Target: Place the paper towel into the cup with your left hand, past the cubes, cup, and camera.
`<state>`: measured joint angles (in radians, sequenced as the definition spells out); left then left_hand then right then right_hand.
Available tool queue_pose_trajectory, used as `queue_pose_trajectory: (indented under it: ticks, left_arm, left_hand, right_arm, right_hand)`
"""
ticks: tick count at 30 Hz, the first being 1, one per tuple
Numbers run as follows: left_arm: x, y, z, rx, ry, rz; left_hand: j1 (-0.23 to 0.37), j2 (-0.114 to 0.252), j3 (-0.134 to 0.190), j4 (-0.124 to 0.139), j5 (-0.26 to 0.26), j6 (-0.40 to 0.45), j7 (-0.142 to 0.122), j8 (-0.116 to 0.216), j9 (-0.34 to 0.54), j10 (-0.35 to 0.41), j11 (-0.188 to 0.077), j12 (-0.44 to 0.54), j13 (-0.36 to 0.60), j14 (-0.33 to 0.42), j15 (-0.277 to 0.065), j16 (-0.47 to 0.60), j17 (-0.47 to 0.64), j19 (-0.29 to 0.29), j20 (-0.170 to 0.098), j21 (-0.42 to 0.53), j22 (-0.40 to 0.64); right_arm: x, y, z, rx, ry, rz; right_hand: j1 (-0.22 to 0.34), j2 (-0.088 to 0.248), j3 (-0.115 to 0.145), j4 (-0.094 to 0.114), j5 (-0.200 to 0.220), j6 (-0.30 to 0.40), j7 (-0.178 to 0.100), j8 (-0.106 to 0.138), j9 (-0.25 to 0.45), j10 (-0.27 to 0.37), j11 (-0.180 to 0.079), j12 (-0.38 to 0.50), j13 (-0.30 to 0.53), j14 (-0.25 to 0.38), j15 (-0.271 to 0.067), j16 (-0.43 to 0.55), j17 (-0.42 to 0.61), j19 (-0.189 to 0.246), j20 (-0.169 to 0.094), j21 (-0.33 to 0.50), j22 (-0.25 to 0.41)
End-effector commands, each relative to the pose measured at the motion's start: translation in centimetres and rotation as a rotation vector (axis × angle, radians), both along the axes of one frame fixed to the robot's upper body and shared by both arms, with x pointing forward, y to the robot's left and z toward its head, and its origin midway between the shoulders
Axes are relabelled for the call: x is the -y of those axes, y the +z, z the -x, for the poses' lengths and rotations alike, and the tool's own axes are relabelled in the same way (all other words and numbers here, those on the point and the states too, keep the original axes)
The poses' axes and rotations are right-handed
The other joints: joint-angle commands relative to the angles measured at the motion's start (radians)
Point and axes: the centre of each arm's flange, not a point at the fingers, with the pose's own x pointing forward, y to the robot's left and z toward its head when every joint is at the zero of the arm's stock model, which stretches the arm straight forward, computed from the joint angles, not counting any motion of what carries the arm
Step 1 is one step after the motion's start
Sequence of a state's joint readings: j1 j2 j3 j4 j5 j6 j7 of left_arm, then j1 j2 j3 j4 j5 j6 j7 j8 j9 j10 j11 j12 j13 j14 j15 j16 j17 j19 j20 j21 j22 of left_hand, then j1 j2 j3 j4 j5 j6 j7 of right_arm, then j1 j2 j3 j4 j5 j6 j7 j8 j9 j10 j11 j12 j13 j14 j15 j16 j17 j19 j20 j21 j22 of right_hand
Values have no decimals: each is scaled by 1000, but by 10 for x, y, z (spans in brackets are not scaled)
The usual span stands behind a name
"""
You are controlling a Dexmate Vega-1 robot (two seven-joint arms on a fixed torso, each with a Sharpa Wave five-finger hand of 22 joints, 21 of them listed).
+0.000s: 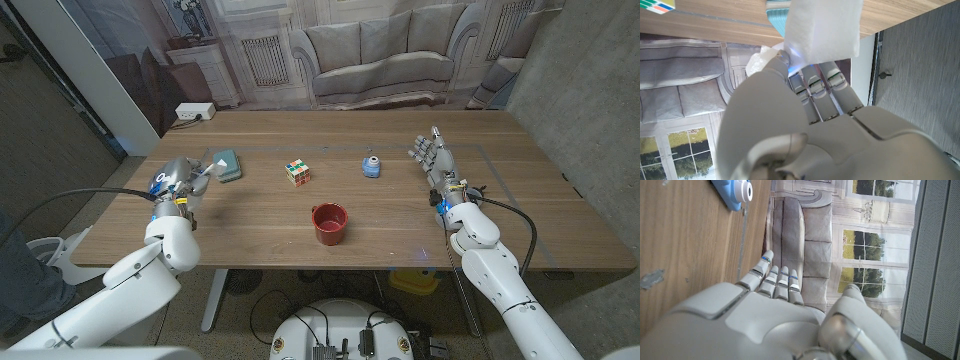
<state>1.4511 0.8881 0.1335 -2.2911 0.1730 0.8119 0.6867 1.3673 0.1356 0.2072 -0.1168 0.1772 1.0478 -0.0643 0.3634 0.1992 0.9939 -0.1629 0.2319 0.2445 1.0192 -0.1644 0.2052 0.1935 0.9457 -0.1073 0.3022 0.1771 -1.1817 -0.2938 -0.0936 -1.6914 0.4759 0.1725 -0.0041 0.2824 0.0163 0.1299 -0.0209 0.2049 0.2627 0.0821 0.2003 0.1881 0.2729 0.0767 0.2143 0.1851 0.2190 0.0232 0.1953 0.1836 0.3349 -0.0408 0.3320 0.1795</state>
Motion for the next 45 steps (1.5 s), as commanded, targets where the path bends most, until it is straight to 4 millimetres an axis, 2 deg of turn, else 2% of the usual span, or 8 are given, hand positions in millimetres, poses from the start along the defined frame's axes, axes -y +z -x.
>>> queue_pose_trajectory:
  ticks: [1,18,34,45]
  left_arm:
    - [-6,10,-6,28,-39,-9]
    - [-4,18,-12,84,-173,-55]
    - [11,30,-30,113,-303,-92]
    - [19,39,-35,96,-375,-131]
  left_hand:
    - [-10,3,7,1,0,3,-7,7,3,4,-6,-2,3,1,-57,-1,5,-6,-3,-6,3]
    - [-10,1,12,1,0,4,-5,7,3,0,-10,-9,11,-10,-58,-6,6,-17,-5,-13,3]
    - [-11,-1,17,1,1,15,-10,11,1,2,-15,-15,11,-13,-60,-6,7,-17,-10,-15,4]
    - [-18,-11,15,2,2,38,-18,18,-2,12,-20,-18,5,-8,-62,-5,6,-14,-17,-17,3]
  right_arm:
    - [-2,0,5,6,-4,-2]
    - [-7,-1,5,5,-1,-4]
    - [-6,-6,10,17,-7,-23]
    - [-6,-7,10,24,-3,-36]
  right_hand:
    - [5,3,-3,-1,-2,6,7,-2,5,5,6,-1,2,3,1,-4,4,5,-33,-1,1]
    - [6,4,-4,-2,-2,5,6,-3,5,4,4,-1,2,2,2,-5,4,7,-33,-6,1]
    - [6,5,-5,-3,-3,5,7,-2,5,5,5,-1,2,3,1,-4,4,9,-33,-12,2]
    - [7,6,-6,-4,-3,6,7,-2,5,5,5,-1,2,3,0,-4,4,11,-33,-14,2]
